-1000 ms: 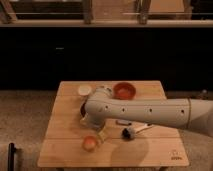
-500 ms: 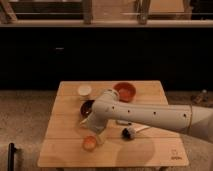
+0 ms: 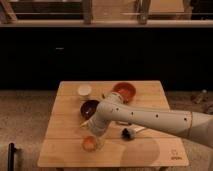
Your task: Place apple in paper cup
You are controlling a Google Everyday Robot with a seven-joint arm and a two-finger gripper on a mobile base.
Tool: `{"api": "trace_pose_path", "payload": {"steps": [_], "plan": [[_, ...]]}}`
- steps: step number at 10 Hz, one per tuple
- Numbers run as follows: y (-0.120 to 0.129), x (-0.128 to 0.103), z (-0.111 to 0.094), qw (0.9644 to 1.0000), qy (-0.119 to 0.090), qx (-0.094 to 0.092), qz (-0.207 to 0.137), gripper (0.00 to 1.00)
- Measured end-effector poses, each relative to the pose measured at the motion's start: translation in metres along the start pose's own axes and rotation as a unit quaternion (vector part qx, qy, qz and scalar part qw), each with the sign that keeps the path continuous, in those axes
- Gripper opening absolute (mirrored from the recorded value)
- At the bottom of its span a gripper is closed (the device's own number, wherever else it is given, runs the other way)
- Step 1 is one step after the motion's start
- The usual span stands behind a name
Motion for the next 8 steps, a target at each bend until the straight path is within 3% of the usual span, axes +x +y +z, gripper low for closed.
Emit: {"api": "trace_pose_path", "payload": {"steps": [8], "plan": [[0.012,0.01,0.019,0.9995,-0.024,0.0,0.022,0.8]]}}
